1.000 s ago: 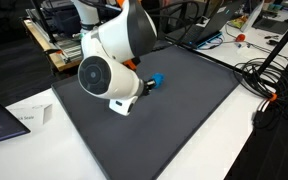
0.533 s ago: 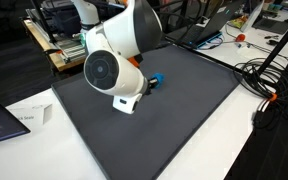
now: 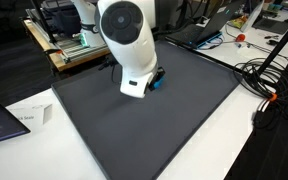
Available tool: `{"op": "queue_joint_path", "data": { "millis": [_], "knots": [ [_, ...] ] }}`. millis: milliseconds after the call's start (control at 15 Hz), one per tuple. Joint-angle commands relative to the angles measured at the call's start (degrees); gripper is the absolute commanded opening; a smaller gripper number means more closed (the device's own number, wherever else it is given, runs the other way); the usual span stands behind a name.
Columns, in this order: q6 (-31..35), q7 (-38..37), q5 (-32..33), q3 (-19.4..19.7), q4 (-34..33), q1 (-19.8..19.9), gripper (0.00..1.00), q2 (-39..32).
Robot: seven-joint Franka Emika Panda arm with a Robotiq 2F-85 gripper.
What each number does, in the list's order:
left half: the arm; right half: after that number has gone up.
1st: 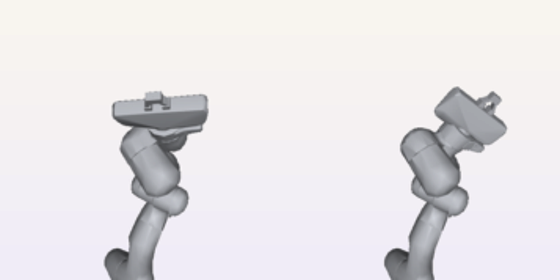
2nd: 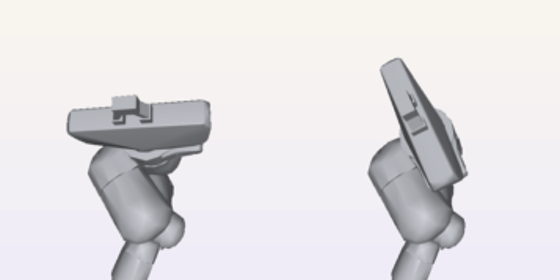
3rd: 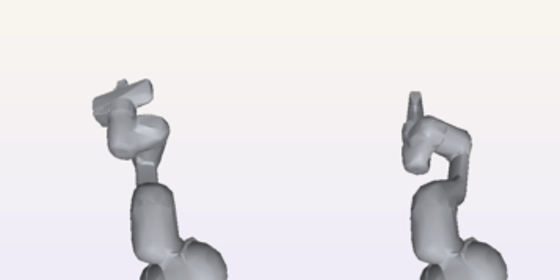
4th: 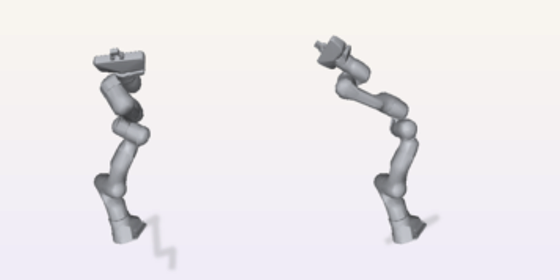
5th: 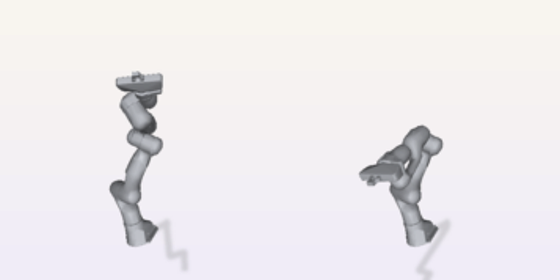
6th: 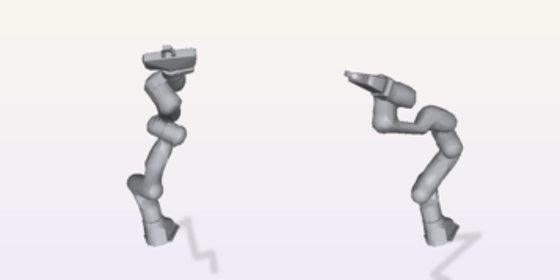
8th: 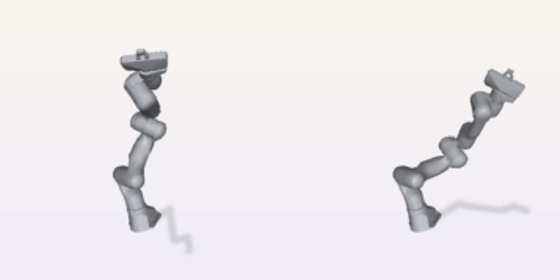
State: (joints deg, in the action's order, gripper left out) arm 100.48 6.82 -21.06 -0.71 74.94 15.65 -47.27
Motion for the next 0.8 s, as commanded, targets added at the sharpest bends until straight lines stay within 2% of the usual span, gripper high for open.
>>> {"op": "queue_joint_path", "data": {
  "millis": [0, 200, 733],
  "knots": [
    [3.52, 1.07, 4.36, 1.33, 9.86, -3.33, 0.03, 8.29],
    [7.64, 0.79, 7.17, 1.38, 16.69, -5.97, 0.04, 13.46],
    [28.47, -4.53, 11.25, 1.71, 34.55, -12.29, 0.03, 24.32]
  ]
}}
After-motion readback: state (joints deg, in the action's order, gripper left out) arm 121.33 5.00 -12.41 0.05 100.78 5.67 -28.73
